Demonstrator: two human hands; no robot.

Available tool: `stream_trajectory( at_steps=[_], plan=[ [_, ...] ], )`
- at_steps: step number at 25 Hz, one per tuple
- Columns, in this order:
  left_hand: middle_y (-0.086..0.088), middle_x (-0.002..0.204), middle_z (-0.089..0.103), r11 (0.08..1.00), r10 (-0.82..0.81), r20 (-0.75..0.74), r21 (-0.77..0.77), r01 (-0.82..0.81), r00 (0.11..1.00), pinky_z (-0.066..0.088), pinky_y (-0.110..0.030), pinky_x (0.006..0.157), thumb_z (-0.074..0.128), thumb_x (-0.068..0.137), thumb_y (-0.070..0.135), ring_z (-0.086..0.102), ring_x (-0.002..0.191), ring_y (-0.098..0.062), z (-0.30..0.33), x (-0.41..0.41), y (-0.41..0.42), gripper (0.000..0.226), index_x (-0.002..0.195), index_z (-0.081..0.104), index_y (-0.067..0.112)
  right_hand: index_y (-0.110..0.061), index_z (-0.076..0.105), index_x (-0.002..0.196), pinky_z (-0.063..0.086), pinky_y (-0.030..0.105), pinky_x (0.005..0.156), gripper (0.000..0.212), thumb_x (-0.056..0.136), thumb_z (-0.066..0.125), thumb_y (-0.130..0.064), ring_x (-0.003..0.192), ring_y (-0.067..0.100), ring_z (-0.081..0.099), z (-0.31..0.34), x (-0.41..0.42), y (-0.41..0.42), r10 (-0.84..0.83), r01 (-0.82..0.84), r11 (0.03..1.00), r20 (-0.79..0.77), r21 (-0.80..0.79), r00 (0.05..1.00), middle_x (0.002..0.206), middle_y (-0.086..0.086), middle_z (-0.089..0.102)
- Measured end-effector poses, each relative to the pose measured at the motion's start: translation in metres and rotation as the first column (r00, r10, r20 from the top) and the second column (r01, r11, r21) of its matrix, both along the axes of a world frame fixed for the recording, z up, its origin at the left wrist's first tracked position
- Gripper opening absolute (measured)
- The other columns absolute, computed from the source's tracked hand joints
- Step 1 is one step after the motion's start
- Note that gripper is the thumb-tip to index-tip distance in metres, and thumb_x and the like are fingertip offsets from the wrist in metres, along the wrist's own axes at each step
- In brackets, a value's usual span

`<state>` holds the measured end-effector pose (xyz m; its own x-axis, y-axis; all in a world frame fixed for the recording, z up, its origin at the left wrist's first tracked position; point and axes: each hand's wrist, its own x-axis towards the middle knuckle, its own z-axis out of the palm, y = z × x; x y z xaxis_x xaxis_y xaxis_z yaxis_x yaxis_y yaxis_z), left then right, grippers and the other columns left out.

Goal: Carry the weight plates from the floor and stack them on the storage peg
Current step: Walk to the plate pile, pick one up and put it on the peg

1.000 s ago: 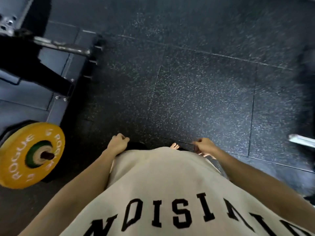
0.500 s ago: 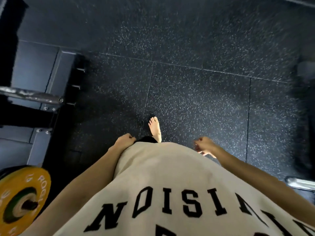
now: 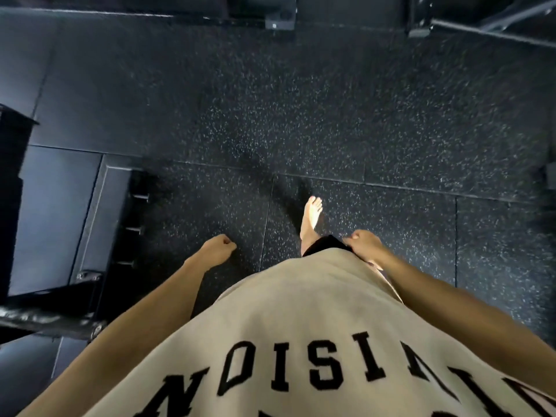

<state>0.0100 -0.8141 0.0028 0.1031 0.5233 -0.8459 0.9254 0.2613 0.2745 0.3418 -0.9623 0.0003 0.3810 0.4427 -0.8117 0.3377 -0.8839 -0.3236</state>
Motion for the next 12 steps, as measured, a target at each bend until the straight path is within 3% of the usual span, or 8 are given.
stream_trajectory(
  at_steps=[3, 6, 9, 12],
  plan=[
    [-0.013, 0.117, 0.063, 0.997, 0.082, -0.035, 0.008, -0.082, 0.996, 0.048, -0.037, 0.09, 0.051, 0.1, 0.027, 0.058, 0.097, -0.025, 0.003, 0.027, 0.055, 0.03, 0.122, 0.058, 0.009, -0.019, 0.051, 0.071, 0.042, 0.031, 0.07, 0.025, 0.091, 0.061, -0.029, 0.084, 0.028, 0.058, 0.006, 0.049, 0.097, 0.083, -0.083, 0.996, 0.007, -0.028, 0.997, 0.088, 0.011, 0.061],
    [-0.016, 0.125, 0.061, 0.98, 0.191, -0.069, 0.076, -0.186, 0.979, 0.044, -0.035, 0.092, 0.051, 0.098, 0.028, 0.057, 0.11, -0.032, 0.009, 0.053, 0.118, 0.033, 0.123, 0.059, 0.007, -0.018, 0.054, 0.075, 0.051, 0.037, 0.076, 0.021, 0.093, 0.057, -0.028, 0.083, 0.028, 0.061, 0.018, 0.099, 0.204, 0.163, -0.164, 0.986, -0.008, -0.03, 0.987, 0.091, 0.014, 0.065],
    [-0.017, 0.128, 0.059, 0.945, 0.31, -0.072, 0.134, -0.299, 0.948, 0.042, -0.035, 0.092, 0.052, 0.098, 0.028, 0.055, 0.117, -0.034, 0.007, 0.074, 0.171, 0.035, 0.122, 0.058, 0.004, -0.013, 0.055, 0.086, 0.044, 0.03, 0.057, 0.015, 0.095, 0.054, -0.025, 0.069, 0.024, 0.055, 0.025, 0.119, 0.294, 0.241, -0.242, 0.97, -0.03, -0.031, 0.97, 0.082, 0.01, 0.061],
    [-0.018, 0.128, 0.06, 0.914, 0.404, -0.082, 0.079, -0.398, 0.911, 0.041, -0.034, 0.09, 0.05, 0.098, 0.027, 0.055, 0.118, -0.034, -0.01, 0.083, 0.227, 0.035, 0.121, 0.058, 0.002, -0.015, 0.055, 0.09, 0.043, 0.025, 0.053, 0.014, 0.097, 0.054, -0.028, 0.07, 0.021, 0.057, 0.014, 0.123, 0.39, 0.375, -0.376, 0.923, -0.028, -0.08, 0.927, 0.081, 0.006, 0.062]
  ],
)
